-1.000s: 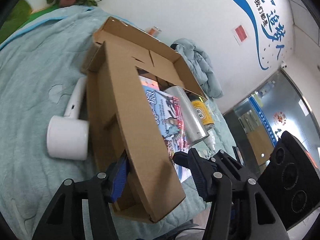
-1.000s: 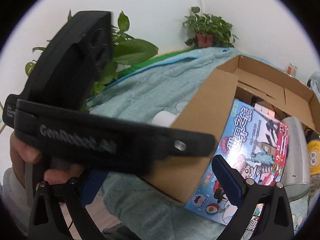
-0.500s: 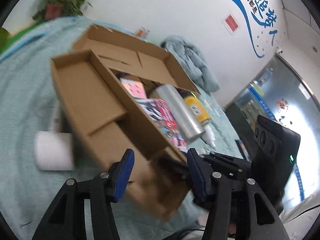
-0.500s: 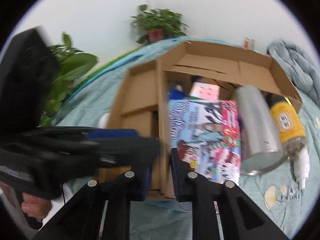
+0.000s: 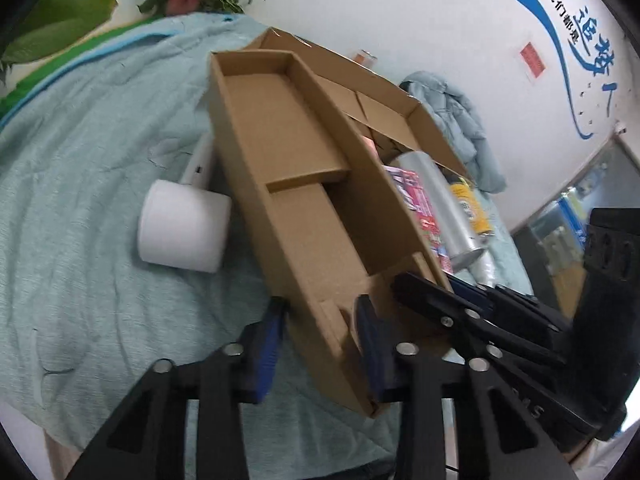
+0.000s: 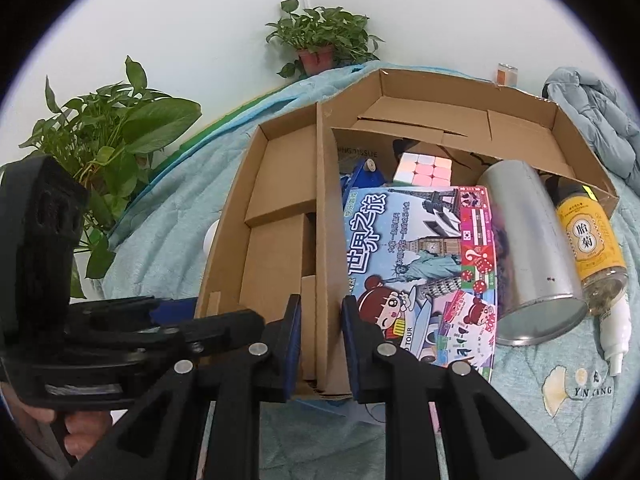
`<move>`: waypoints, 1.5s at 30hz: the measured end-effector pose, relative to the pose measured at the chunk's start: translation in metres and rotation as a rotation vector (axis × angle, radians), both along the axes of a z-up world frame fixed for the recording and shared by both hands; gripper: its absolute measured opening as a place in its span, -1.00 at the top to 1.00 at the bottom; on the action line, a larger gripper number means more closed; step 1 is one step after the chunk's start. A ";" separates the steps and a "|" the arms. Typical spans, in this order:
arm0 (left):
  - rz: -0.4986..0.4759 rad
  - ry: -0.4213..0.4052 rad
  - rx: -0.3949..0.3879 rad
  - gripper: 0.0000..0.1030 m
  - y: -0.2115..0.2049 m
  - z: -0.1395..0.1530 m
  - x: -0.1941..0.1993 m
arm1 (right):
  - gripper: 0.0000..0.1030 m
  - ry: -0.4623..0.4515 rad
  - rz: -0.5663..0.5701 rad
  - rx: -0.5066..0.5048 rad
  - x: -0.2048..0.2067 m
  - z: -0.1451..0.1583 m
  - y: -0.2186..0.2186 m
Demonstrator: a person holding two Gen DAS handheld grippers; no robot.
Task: Organize rigid objects
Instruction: 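Lift the cardboard insert out and lower it into the empty box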
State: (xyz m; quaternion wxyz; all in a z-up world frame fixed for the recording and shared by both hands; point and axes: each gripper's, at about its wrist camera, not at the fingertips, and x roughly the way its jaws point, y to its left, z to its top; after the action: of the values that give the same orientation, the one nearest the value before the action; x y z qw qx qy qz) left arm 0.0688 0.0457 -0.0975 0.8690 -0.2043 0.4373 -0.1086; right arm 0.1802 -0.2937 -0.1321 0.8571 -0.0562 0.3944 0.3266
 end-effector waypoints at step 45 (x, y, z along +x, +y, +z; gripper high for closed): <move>-0.137 0.006 0.255 0.54 0.042 0.052 0.344 | 0.64 0.168 -0.220 0.081 0.275 0.023 0.090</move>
State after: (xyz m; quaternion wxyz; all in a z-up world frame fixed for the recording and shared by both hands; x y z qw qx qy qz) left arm 0.4131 0.0876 -0.0451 0.8771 -0.0624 0.4632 -0.1107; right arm 0.4550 -0.2041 -0.1094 0.8533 0.0496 0.4548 0.2501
